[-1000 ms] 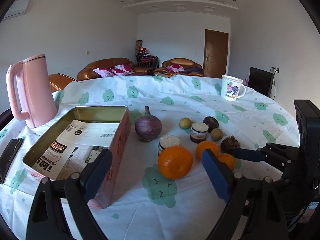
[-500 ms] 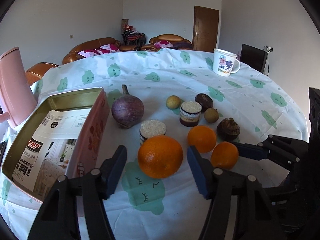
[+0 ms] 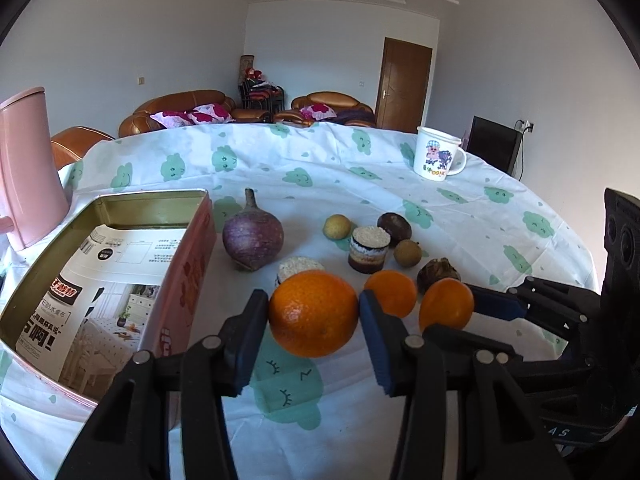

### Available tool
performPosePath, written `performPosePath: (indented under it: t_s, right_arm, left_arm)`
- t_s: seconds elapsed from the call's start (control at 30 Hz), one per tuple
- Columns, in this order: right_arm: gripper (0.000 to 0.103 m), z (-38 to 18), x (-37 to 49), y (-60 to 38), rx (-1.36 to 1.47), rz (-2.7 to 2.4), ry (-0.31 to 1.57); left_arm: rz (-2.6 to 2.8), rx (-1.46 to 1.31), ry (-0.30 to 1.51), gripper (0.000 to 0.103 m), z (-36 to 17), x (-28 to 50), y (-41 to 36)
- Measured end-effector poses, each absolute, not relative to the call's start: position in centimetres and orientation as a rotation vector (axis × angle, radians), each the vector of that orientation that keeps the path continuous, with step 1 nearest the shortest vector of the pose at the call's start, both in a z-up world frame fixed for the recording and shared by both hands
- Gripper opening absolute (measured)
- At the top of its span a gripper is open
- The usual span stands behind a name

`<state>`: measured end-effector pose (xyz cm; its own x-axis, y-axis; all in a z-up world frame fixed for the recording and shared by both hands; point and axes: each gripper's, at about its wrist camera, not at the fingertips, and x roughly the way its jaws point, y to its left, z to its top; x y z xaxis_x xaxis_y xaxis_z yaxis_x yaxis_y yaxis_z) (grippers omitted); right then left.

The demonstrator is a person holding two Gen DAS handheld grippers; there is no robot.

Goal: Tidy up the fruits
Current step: 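Close the left gripper on a large orange while the right gripper grasps another orange, then lift the oranges with both grippers and carry them over the tin box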

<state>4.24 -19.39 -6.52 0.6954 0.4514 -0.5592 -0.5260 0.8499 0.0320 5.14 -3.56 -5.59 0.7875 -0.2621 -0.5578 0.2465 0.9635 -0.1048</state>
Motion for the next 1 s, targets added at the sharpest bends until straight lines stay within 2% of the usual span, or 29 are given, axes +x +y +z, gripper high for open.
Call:
performPosePath:
  t_s: [1.0]
  right_arm:
    - [0.042,-3.3,4.7,-17.0,-0.135,0.579,0.441]
  left_arm:
    - [-0.132,-0.028,0.379,0.048,-2.5,2.1,-0.4]
